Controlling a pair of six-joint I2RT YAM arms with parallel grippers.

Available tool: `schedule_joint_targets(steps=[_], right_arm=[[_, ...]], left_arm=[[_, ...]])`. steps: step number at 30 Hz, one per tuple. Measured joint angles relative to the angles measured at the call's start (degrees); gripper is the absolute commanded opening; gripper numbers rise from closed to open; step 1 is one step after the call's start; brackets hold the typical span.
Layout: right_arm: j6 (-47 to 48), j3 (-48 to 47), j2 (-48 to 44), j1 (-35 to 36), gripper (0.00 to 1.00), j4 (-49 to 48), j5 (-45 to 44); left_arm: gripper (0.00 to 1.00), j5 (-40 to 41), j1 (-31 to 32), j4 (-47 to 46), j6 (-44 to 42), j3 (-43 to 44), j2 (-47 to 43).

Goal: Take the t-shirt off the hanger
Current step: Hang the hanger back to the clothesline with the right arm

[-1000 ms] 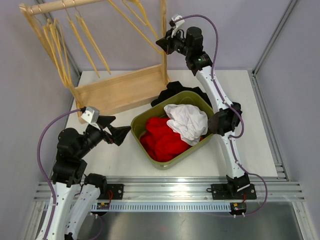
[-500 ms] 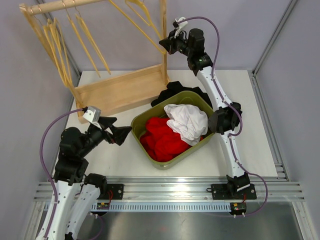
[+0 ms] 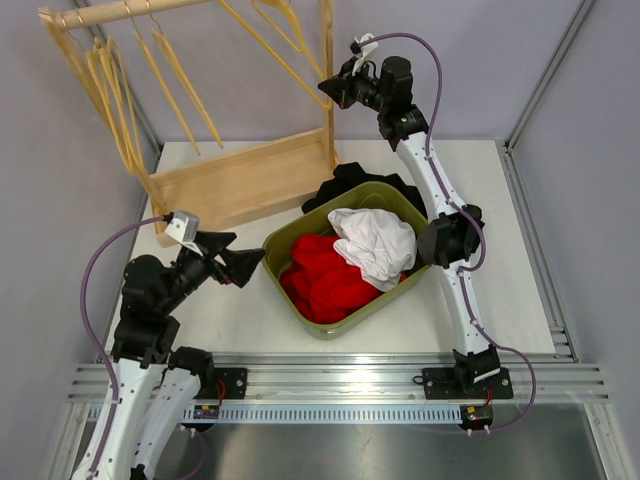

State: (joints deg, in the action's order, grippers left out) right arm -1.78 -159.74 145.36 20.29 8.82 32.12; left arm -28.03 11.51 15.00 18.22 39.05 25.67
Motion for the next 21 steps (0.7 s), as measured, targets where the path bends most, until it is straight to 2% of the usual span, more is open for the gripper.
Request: schedule_joint_targets(steps=[8, 21], right_arm=[[-0.04, 0.02, -0.09, -0.37, 0.0, 0.04, 0.94], [-4.81, 0.57, -0.63, -2.93, 0.0, 0.0, 1.01]], left_arm=[[0.99, 0.24, 0.2, -7.08, 6.03, -1.16, 3.89], [0.99, 1.81, 0.44, -7.87, 9.86, -1.2, 0.57]])
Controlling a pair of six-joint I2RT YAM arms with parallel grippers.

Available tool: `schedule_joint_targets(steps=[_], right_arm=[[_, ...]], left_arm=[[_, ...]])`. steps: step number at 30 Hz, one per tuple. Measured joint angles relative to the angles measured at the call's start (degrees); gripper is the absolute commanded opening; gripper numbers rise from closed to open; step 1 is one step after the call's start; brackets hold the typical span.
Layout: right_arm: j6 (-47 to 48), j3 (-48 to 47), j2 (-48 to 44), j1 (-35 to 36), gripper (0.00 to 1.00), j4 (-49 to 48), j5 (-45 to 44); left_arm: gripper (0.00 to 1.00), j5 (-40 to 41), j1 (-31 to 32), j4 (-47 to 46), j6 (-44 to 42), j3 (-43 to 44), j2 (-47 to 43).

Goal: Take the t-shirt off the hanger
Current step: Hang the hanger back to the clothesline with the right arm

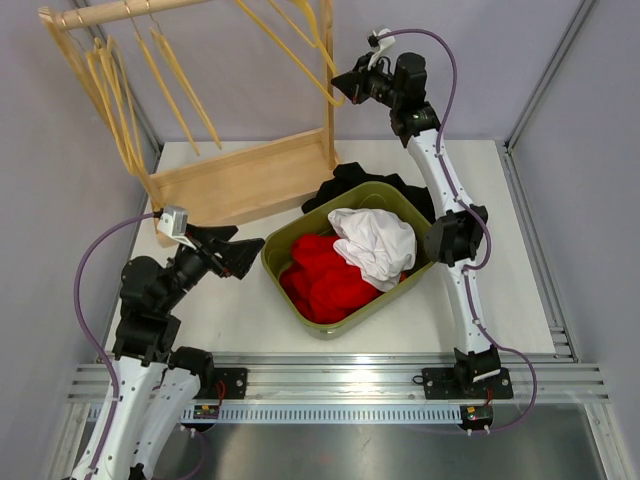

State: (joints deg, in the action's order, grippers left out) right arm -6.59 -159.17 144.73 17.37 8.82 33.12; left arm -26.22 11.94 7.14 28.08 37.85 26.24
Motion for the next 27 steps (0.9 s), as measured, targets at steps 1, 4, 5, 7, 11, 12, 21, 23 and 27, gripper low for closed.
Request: schedule_joint_targets(steps=[1, 4, 5, 7, 11, 12, 21, 23, 27], right_arm=[[-0.5, 0.0, 0.0, -0.17, 0.0, -0.04, 0.11], [-2.01, -0.02, 0.0, -1.01, 0.0, -0.44, 0.81], [-2.47, -0.02, 0.0, -1.2, 0.0, -0.61, 1.01], [-3.15, -0.02, 0.0, -1.42, 0.0, -0.85, 1.25], [-3.96, -0.02, 0.02, -1.46, 0.0, -0.87, 2.32], [-3.98, -0.02, 0.02, -1.46, 0.0, -0.87, 2.51], [-2.27, -0.02, 0.02, -1.11, 0.0, -0.31, 2.47], [-2.21, -0.02, 0.02, -1.01, 0.0, -0.2, 2.43], [-2.23, -0.02, 0.02, -0.96, 0.0, 0.07, 2.4]], left_arm=[[0.99, 0.09, 0.0, 0.02, 0.17, -0.02, 0.0], [0.99, 0.37, 0.02, 0.02, 0.9, -0.13, 0.02], [0.99, 0.52, 0.02, -0.02, 1.01, -0.2, 0.02], [0.99, 0.79, 0.02, 0.02, 1.42, -0.46, 0.0], [0.99, 1.09, 0.02, 0.04, 1.88, -0.72, 0.02], [0.99, 1.2, 0.02, 0.02, 1.99, -0.74, 0.02], [0.99, 1.49, 0.07, 0.04, 2.47, -0.9, 0.0], [0.99, 1.6, 0.07, 0.07, 2.47, -0.94, -0.09], [0.99, 1.75, 0.07, 0.09, 2.47, -0.96, -0.59]])
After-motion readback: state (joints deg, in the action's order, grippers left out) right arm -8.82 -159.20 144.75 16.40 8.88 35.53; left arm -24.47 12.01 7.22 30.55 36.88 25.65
